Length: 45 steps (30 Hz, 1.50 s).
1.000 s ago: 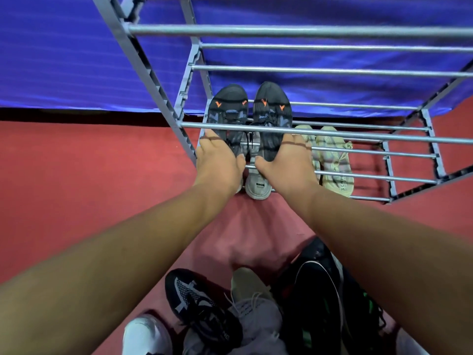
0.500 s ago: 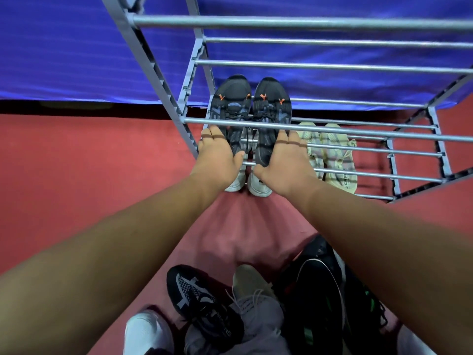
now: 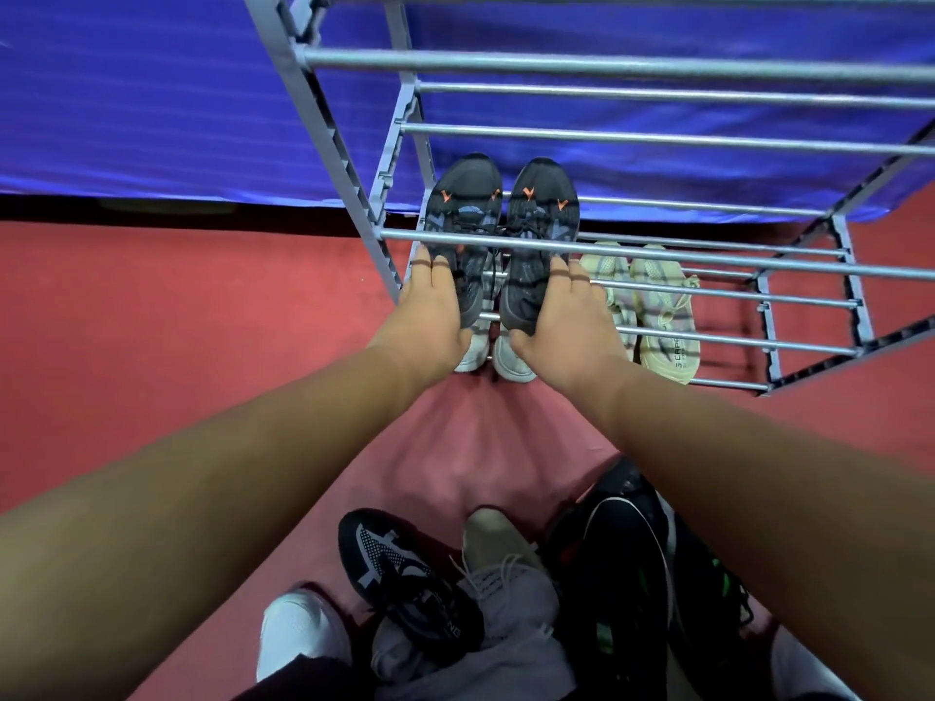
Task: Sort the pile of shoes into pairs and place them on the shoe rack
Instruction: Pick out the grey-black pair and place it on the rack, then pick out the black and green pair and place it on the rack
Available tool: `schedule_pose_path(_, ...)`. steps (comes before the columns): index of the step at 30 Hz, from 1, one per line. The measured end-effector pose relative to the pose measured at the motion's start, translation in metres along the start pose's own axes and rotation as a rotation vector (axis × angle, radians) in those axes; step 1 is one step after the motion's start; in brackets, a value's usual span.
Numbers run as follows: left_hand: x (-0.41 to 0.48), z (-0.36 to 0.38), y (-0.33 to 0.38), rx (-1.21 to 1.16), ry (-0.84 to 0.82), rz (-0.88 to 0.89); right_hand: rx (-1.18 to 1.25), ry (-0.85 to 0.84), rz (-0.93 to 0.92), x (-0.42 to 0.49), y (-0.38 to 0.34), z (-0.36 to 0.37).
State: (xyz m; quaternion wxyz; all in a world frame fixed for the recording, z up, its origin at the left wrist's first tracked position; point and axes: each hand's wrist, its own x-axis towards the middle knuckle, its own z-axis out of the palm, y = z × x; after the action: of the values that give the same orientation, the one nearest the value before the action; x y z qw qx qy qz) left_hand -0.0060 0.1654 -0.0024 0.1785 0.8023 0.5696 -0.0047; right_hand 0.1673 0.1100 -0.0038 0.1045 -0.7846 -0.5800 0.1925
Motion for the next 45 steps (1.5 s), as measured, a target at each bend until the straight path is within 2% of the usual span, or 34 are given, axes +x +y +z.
schedule_pose_path(3, -0.023, -0.018, -0.003, 0.013, -0.040, 0.033, 0.007, 0.030, -0.021, -0.023, 0.002, -0.011)
schedule_pose_path(6, -0.050, -0.049, 0.000, 0.157, -0.269, 0.102, 0.012, 0.014, -0.067, -0.054, 0.004, -0.028)
schedule_pose_path(10, -0.095, -0.089, 0.023, 0.421, -0.540, 0.367, -0.148, -0.115, -0.182, -0.105, 0.008, -0.053)
schedule_pose_path(12, -0.118, -0.100, 0.037, 0.553, -0.603, 0.439, -0.214, -0.170, -0.218, -0.129, 0.010, -0.061)
schedule_pose_path(15, -0.150, -0.094, 0.056, 0.684, -0.599, 0.374, -0.192, -0.295, -0.144, -0.160, 0.016, -0.062)
schedule_pose_path(18, -0.181, -0.062, 0.060, 0.577, -0.568, 0.251, -0.154, -0.370, -0.056, -0.192, 0.025, -0.047)
schedule_pose_path(22, -0.239, 0.001, 0.056, 0.338, -0.643, 0.021, -0.081, -0.464, -0.051, -0.234, 0.032, -0.016)
schedule_pose_path(26, -0.297, 0.068, 0.035, 0.217, -0.743, -0.059, -0.166, -0.578, -0.115, -0.274, 0.052, 0.023)
schedule_pose_path(32, -0.333, 0.122, 0.014, 0.165, -0.710, -0.092, -0.357, -0.705, -0.061, -0.304, 0.076, 0.043)
schedule_pose_path(36, -0.307, 0.135, 0.027, 0.102, -0.657, -0.067, -0.474, -0.670, -0.068, -0.310, 0.086, 0.060)
schedule_pose_path(40, -0.287, 0.144, 0.039, 0.079, -0.653, -0.018, -0.455, -0.518, -0.043, -0.315, 0.092, 0.078)
schedule_pose_path(43, -0.278, 0.149, 0.048, 0.056, -0.625, -0.011, -0.490, -0.394, 0.092, -0.318, 0.097, 0.082)
schedule_pose_path(45, -0.272, 0.153, 0.055, 0.033, -0.612, -0.020, -0.486, -0.388, 0.252, -0.319, 0.101, 0.084)
